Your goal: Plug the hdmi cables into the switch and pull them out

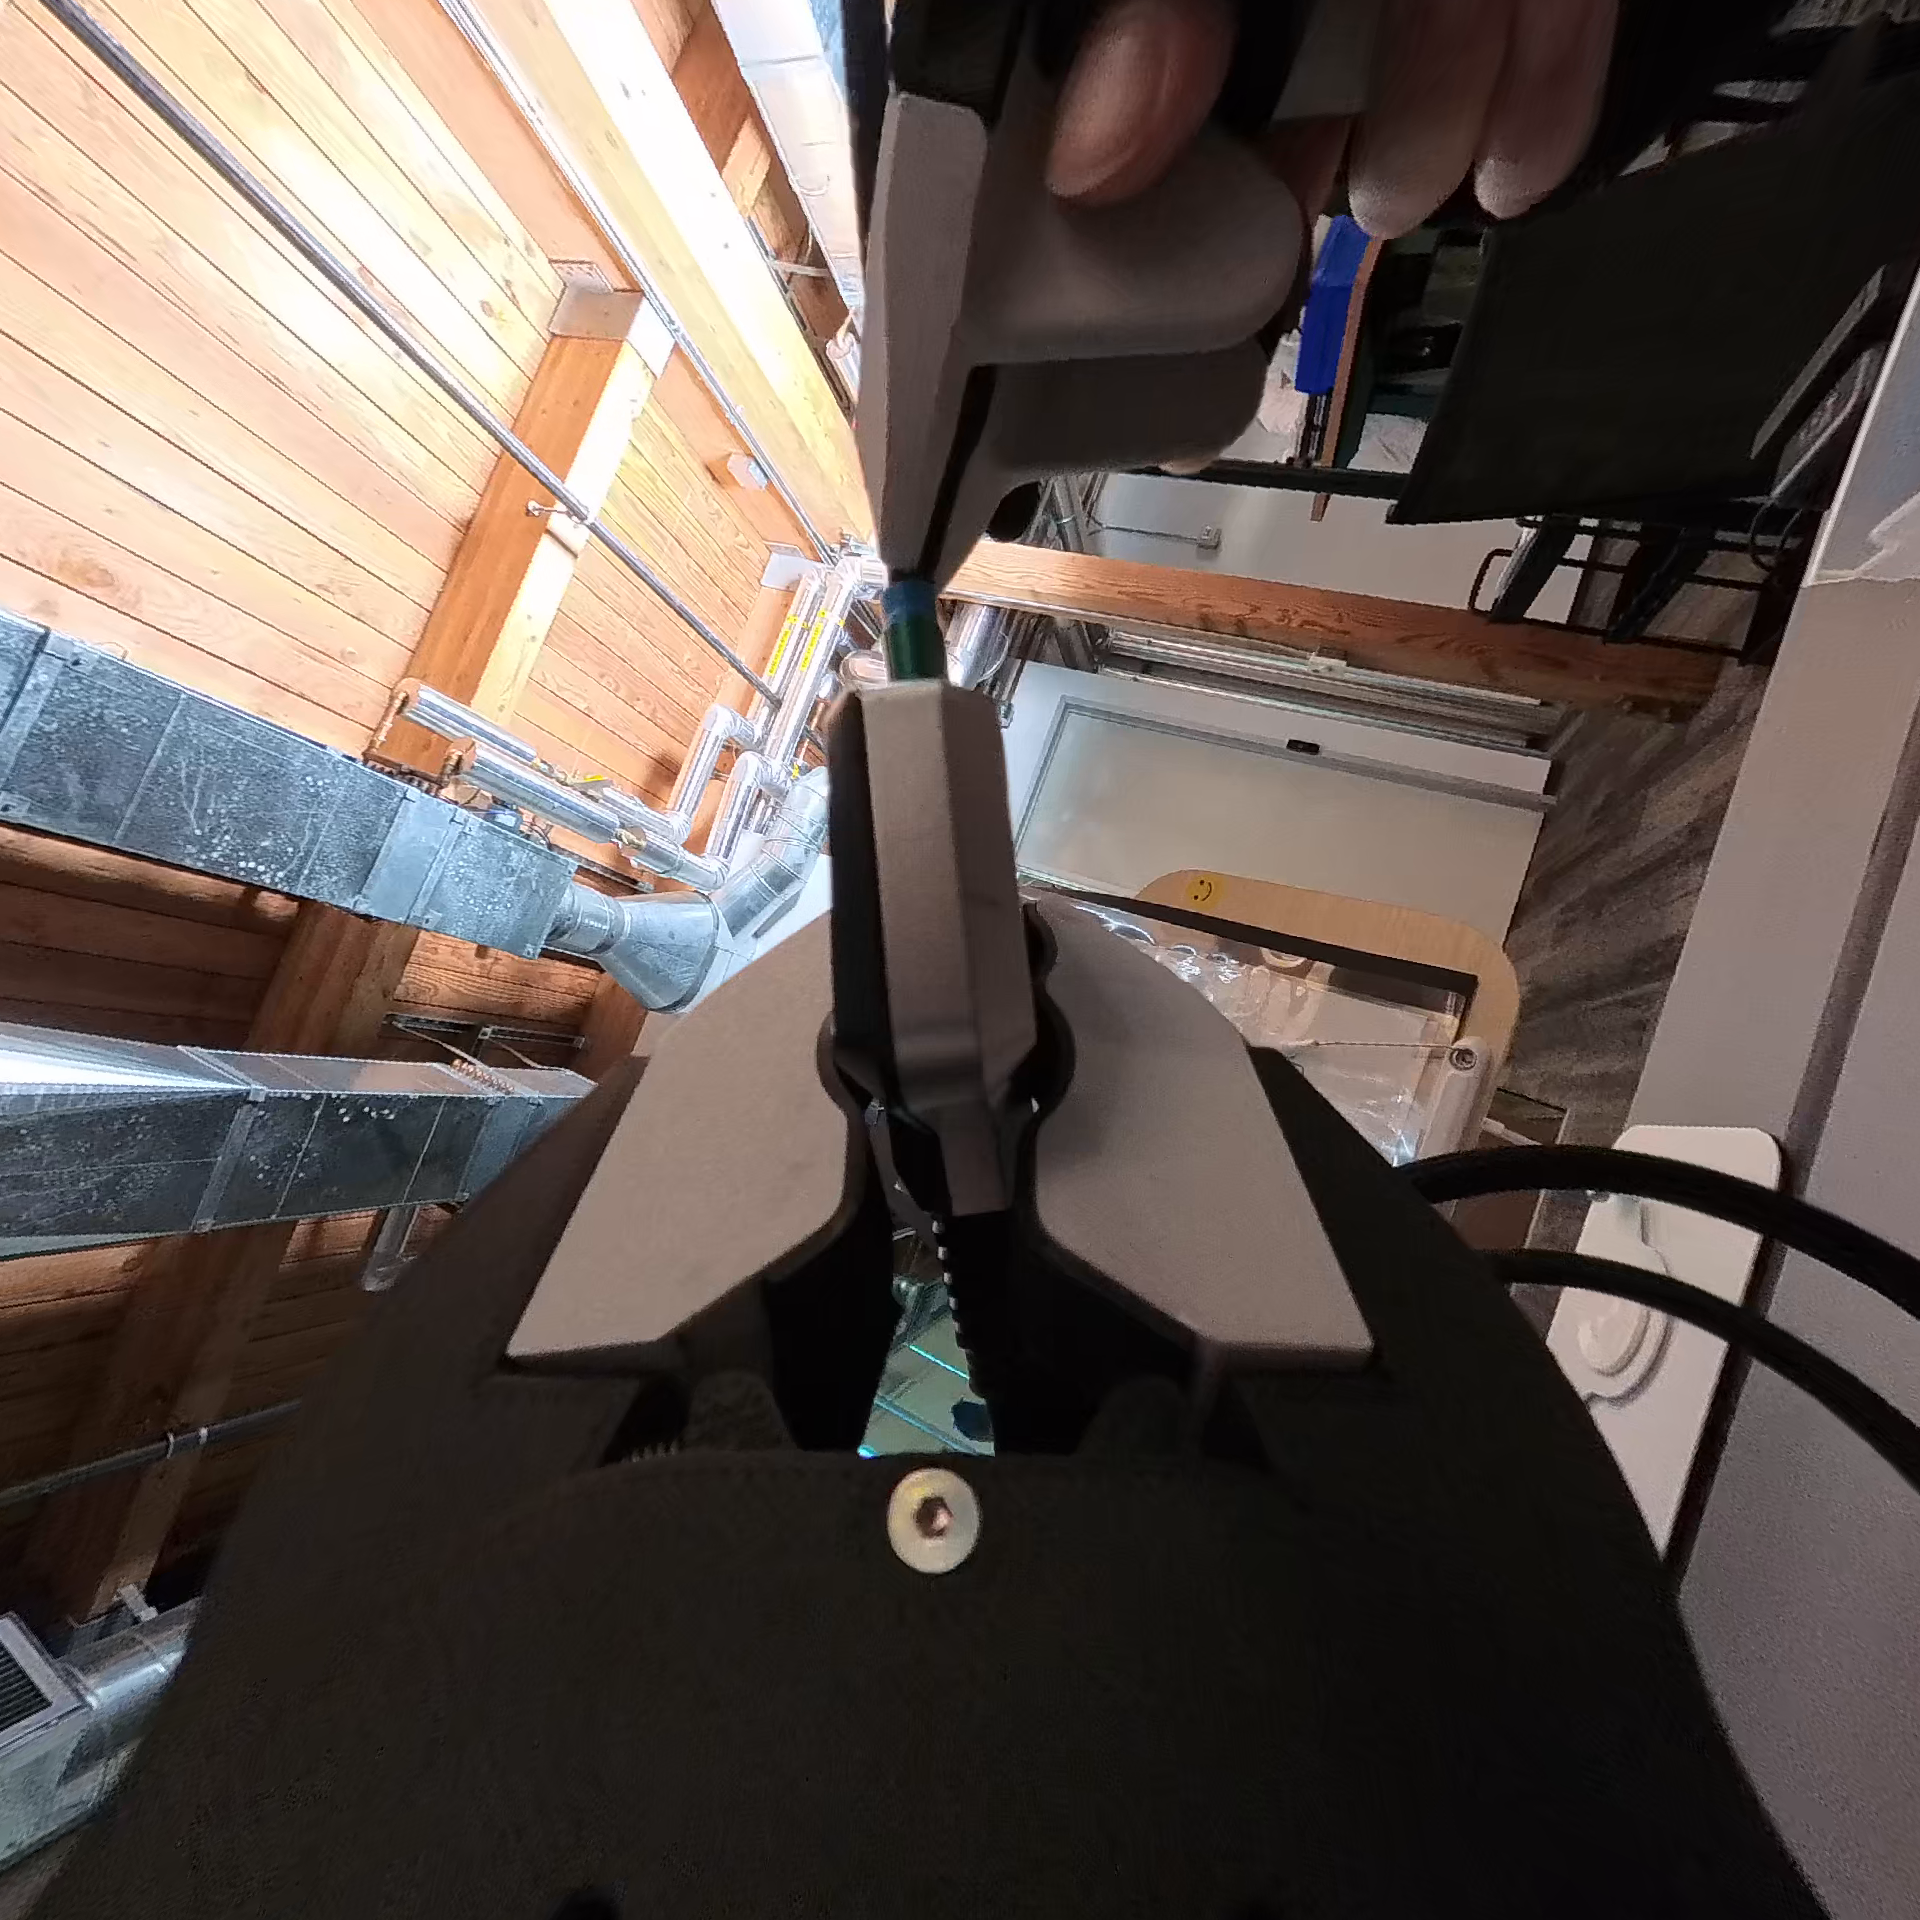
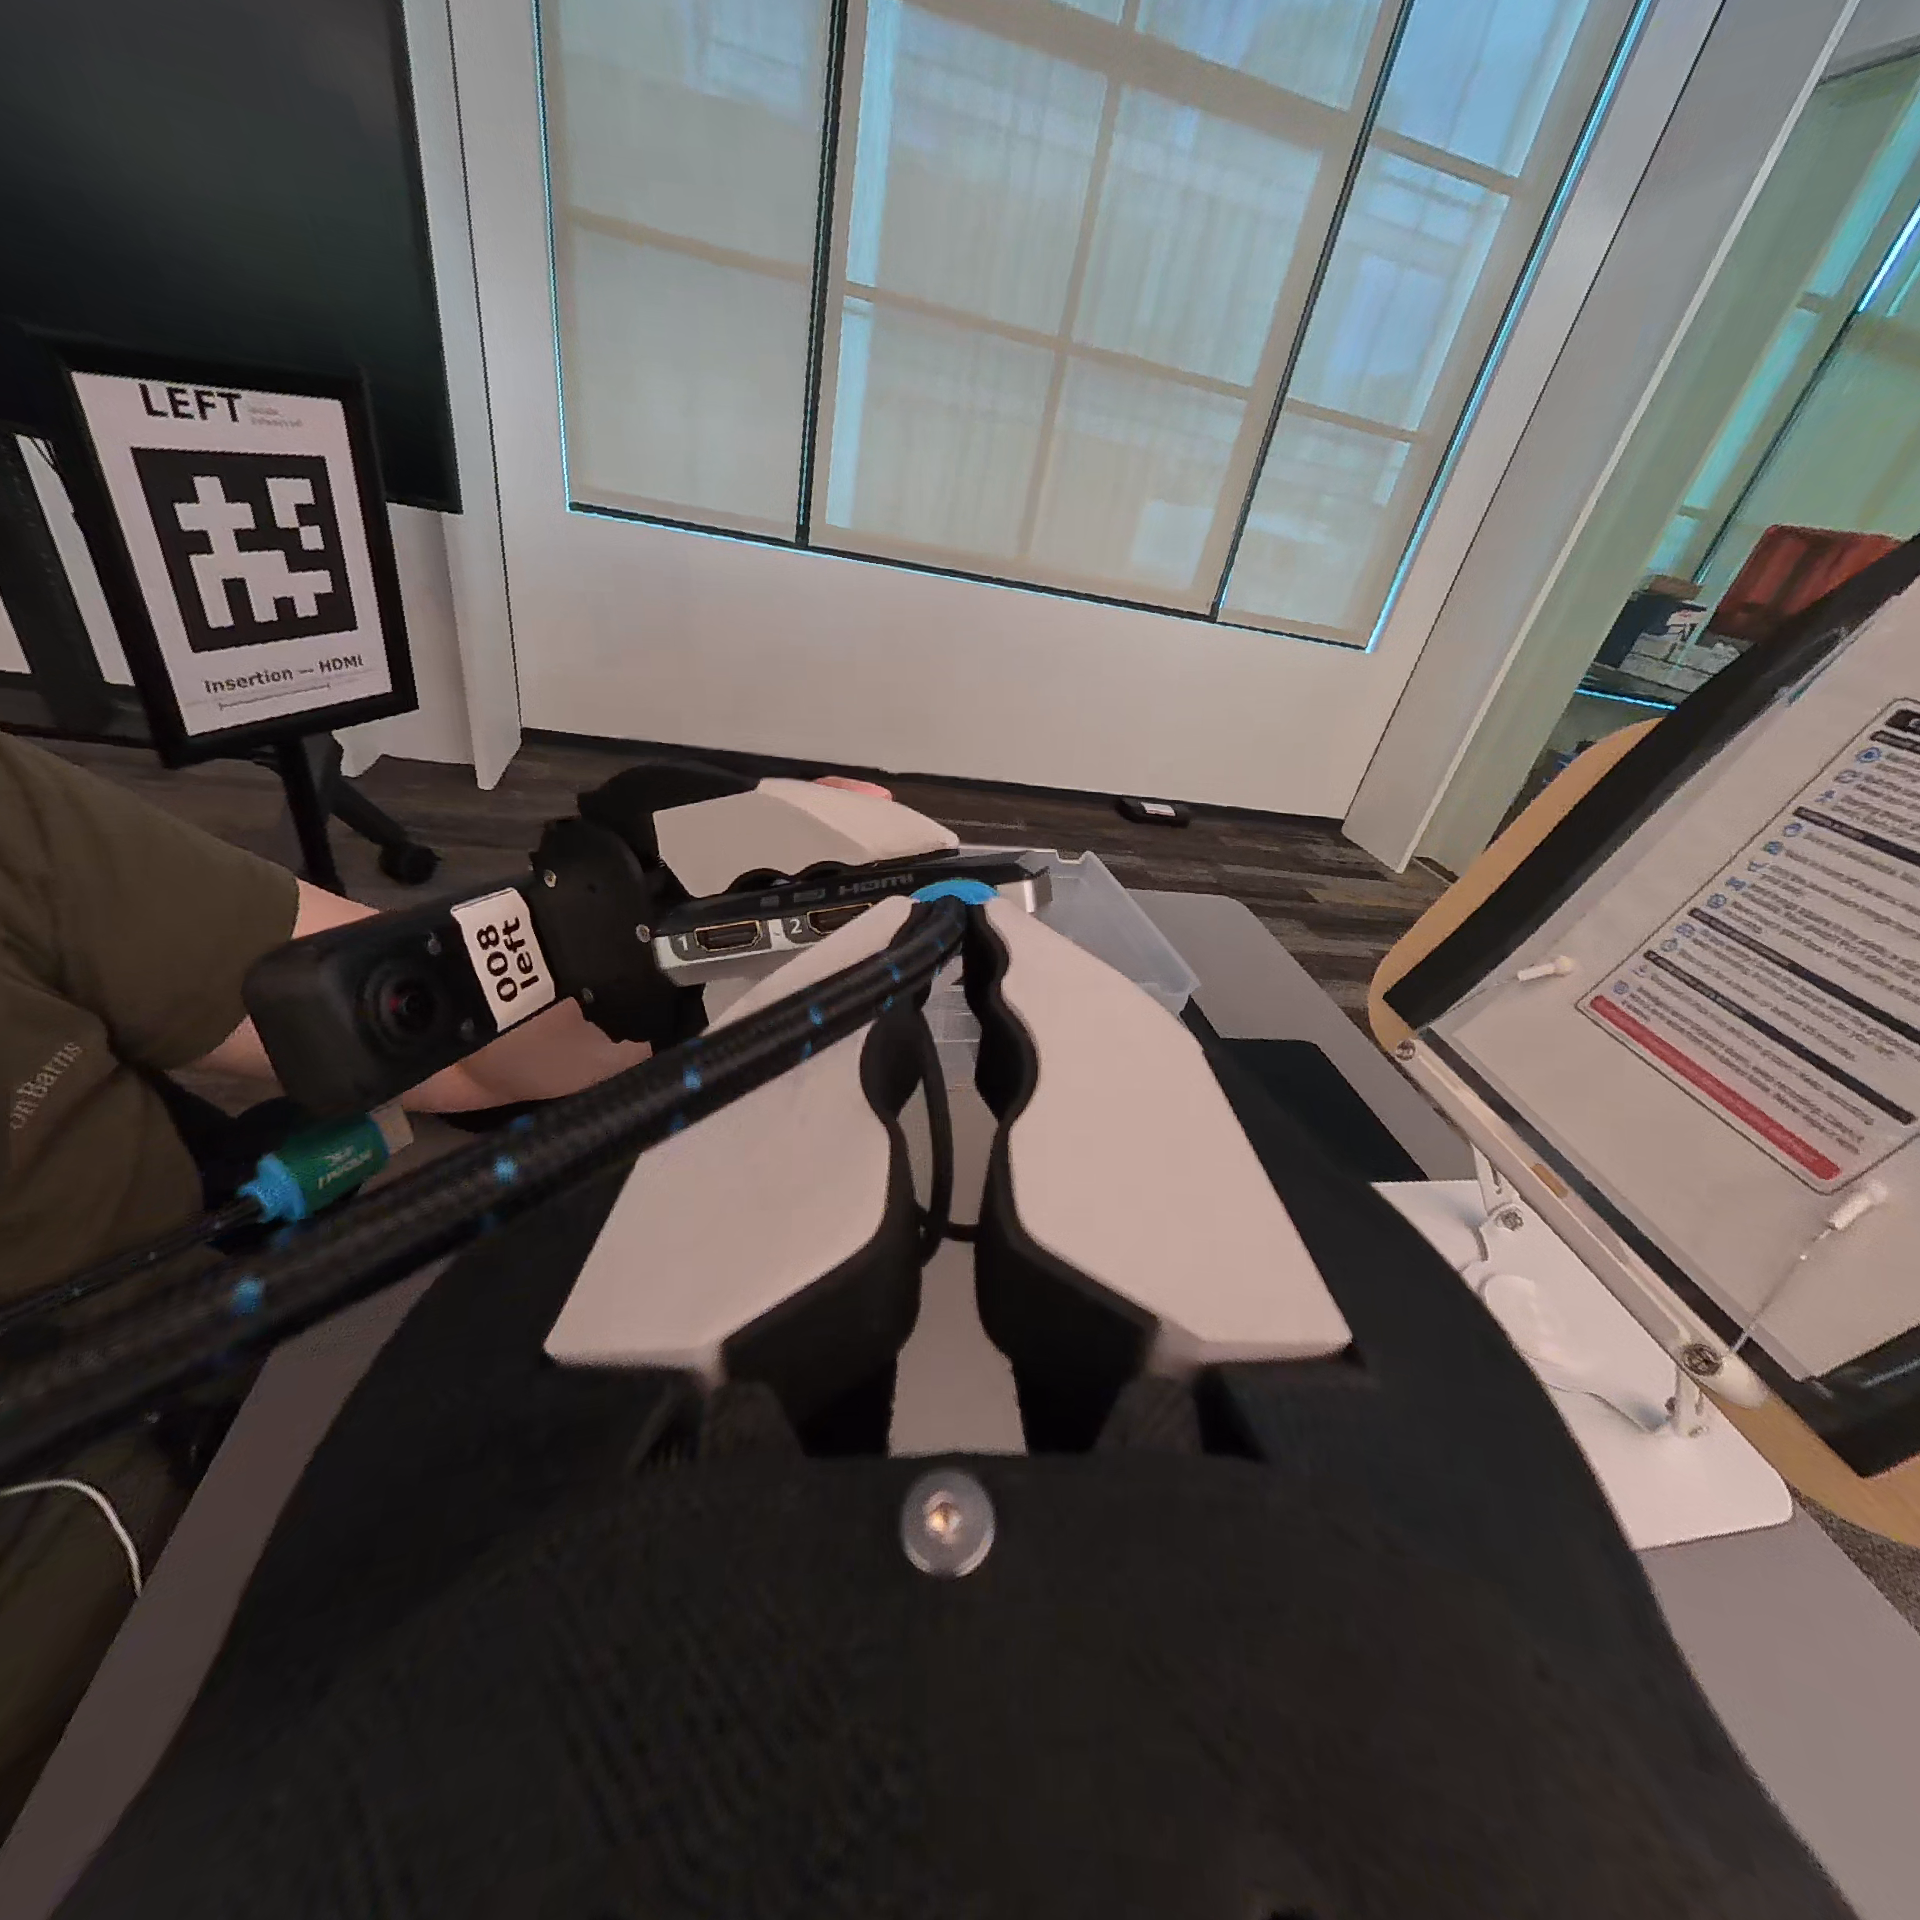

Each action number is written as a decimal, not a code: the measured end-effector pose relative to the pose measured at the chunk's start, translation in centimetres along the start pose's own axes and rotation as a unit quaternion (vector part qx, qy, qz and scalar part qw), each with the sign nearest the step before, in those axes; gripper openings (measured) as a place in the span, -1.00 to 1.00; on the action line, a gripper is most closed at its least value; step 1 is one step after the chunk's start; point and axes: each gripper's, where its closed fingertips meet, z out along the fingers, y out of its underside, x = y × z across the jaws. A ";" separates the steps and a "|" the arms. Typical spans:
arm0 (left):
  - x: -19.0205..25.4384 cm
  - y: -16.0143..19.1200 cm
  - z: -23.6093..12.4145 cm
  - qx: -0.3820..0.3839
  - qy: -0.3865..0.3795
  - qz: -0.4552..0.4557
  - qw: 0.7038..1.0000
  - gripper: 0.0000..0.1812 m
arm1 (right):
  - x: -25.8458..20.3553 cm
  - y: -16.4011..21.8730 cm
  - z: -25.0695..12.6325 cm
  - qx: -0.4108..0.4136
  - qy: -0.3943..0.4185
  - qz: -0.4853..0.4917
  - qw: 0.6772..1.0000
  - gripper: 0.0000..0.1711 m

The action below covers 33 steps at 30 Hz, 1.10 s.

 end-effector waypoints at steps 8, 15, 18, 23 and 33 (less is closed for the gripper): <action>4.0 3.3 1.4 -0.015 0.067 -0.015 0.998 -0.73 | 5.2 5.5 -1.4 -0.106 0.077 -0.049 0.990 -0.69; 12.8 7.0 1.5 -0.061 0.179 0.038 0.981 -0.72 | 13.1 11.6 -11.6 -0.287 0.289 -0.029 0.913 -0.70; 17.2 8.3 1.0 -0.076 0.231 0.082 0.966 -0.73 | 13.4 10.6 -13.0 -0.251 0.304 -0.018 0.919 -0.71; 20.2 10.1 0.4 -0.099 0.256 0.159 0.948 -0.73 | 13.2 9.1 -13.8 -0.224 0.313 -0.038 0.922 -0.72; 24.3 9.0 0.7 -0.056 0.360 0.218 0.905 -0.74 | 13.6 9.5 -14.2 -0.229 0.311 -0.043 0.921 -0.73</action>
